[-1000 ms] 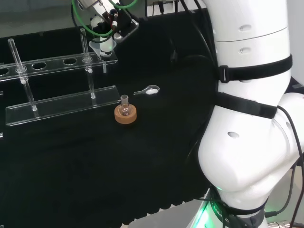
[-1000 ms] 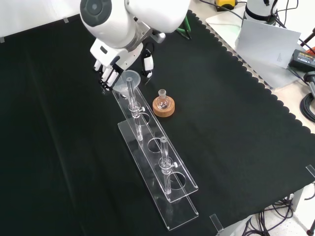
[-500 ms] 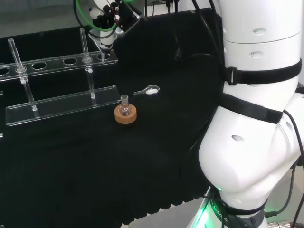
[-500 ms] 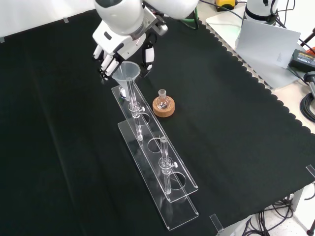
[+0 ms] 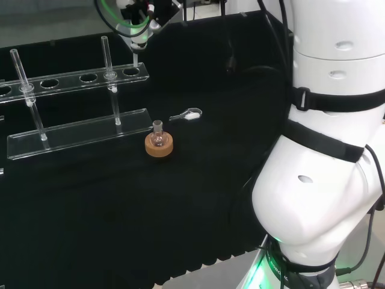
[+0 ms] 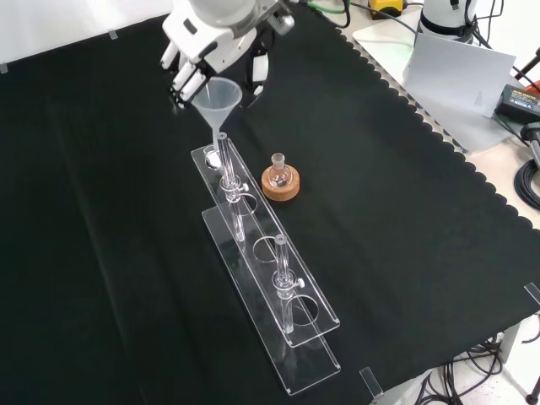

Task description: Pick up the funnel from the transparent funnel stand.

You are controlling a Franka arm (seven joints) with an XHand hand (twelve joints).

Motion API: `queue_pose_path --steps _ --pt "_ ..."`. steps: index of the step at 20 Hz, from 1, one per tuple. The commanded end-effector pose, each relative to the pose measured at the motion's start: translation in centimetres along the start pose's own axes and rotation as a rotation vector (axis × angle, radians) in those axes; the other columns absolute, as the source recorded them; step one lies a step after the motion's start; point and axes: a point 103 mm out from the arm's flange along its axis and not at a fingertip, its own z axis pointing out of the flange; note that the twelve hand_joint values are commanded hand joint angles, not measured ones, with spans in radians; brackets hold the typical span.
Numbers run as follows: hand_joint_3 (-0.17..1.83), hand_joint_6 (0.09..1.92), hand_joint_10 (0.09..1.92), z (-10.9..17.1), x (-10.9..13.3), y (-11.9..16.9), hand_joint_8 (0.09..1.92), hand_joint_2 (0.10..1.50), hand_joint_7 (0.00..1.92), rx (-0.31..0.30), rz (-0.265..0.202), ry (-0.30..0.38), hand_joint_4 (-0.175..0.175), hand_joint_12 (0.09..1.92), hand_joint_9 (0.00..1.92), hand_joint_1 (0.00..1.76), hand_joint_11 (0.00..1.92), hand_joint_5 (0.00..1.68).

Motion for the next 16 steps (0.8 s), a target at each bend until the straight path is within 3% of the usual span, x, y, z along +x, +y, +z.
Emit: queue_pose_path --steps 1,7,16 --pt "0.67 0.73 0.48 -1.4 -1.6 -3.6 0.78 0.71 0.78 0.019 0.048 -0.039 0.021 1.24 1.11 0.95 0.62 0.78" --pt "0.67 0.74 0.48 -1.8 -2.2 -7.4 0.78 0.71 0.79 0.021 0.091 -0.048 0.027 1.24 1.12 0.95 0.63 0.78" --pt "0.68 0.76 0.48 -0.7 -2.5 -11.2 0.78 0.71 0.79 0.077 0.138 -0.053 0.030 1.23 1.12 0.95 0.63 0.78"
